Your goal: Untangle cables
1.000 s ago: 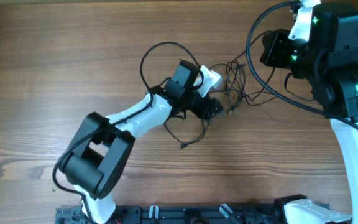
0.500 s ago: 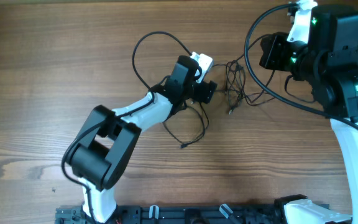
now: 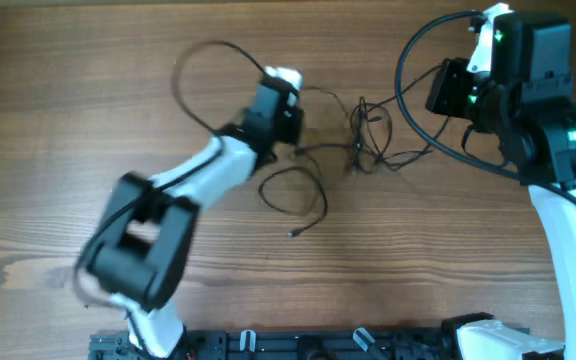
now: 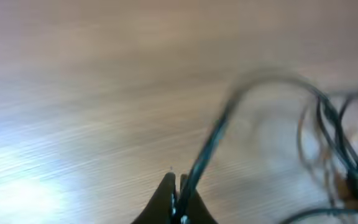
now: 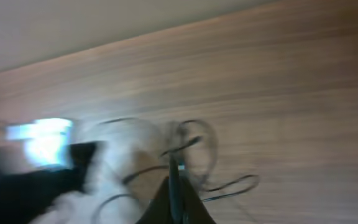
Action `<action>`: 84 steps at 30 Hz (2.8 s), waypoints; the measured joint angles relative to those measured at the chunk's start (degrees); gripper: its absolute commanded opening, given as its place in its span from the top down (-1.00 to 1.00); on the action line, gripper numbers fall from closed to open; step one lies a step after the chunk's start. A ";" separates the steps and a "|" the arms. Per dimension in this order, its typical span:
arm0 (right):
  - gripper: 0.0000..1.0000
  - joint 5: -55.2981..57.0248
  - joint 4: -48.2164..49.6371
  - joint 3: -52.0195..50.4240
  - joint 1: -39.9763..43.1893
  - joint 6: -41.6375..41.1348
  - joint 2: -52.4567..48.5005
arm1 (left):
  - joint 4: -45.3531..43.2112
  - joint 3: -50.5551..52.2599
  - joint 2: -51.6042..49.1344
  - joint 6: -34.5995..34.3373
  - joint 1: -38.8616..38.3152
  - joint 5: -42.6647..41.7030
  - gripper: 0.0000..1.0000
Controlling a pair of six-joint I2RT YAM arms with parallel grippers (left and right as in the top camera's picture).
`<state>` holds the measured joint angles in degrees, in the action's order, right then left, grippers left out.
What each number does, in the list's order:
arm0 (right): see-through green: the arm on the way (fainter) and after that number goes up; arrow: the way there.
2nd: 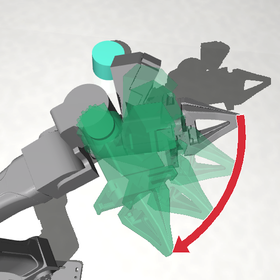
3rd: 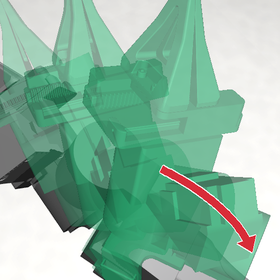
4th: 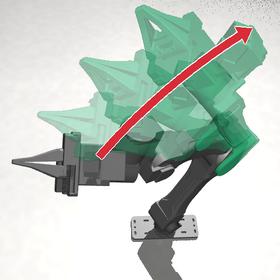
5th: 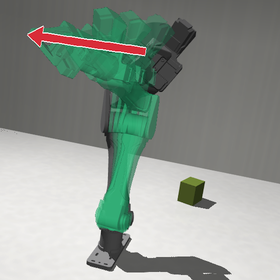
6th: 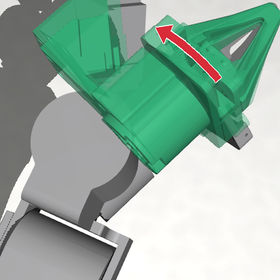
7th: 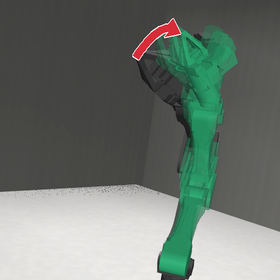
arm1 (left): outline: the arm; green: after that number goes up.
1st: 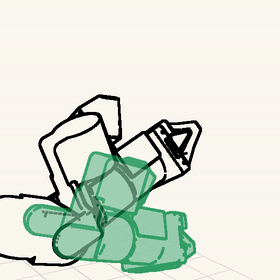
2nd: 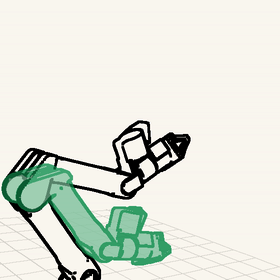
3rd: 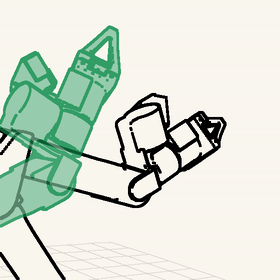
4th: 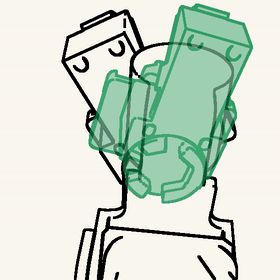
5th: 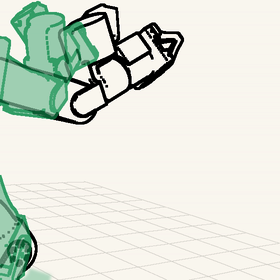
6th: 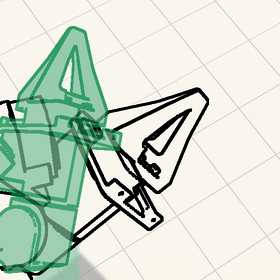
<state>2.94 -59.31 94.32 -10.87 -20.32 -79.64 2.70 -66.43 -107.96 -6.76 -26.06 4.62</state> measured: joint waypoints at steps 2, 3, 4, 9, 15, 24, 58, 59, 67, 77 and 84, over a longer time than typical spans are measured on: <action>0.92 4.42 -0.31 0.00 1.03 -0.20 -1.62 | 4.83 -0.74 8.50 0.07 6.32 2.14 0.92; 0.91 6.19 -0.31 0.00 2.43 -0.50 -2.69 | 7.19 -1.25 11.80 -0.02 10.01 2.49 0.92; 0.91 7.54 -0.26 0.00 4.57 -0.90 -3.69 | 9.14 -1.42 14.71 -0.17 14.45 2.84 0.92; 0.91 10.25 -0.28 0.00 18.69 -1.95 -6.29 | 13.29 -1.46 18.58 -4.04 31.71 -2.67 0.92; 0.91 7.50 -0.92 0.00 37.05 -2.08 -9.31 | 15.39 -1.46 18.73 -5.42 40.11 -6.60 0.92; 0.91 -1.95 0.42 -0.22 22.62 -0.59 -10.29 | 15.61 -1.46 18.73 -5.60 31.95 -9.31 0.92; 0.92 -1.27 -6.23 -0.79 -22.14 -11.50 -10.38 | 14.91 -1.46 18.73 -7.43 13.62 -16.79 -0.54; 0.91 -0.46 -6.47 -1.29 -22.14 -12.59 -10.38 | 14.34 -1.46 18.73 -7.54 12.66 -16.79 -0.66; 0.91 1.40 -5.33 -2.82 -22.14 -12.41 -10.38 | 8.07 -1.46 11.32 -4.37 9.62 -29.18 -0.61; 0.92 -0.57 -4.17 -3.04 -22.14 -9.60 -8.48 | -14.40 -1.31 -7.76 -0.59 9.60 -68.41 -0.57; 0.91 -3.34 -1.86 -3.04 -22.14 -8.61 -8.48 | -15.50 -1.31 -9.40 0.33 8.33 -75.41 -0.54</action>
<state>-0.40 -61.17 91.29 -33.01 -28.93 -88.12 -12.80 -67.75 -117.36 -6.44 -17.74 -70.78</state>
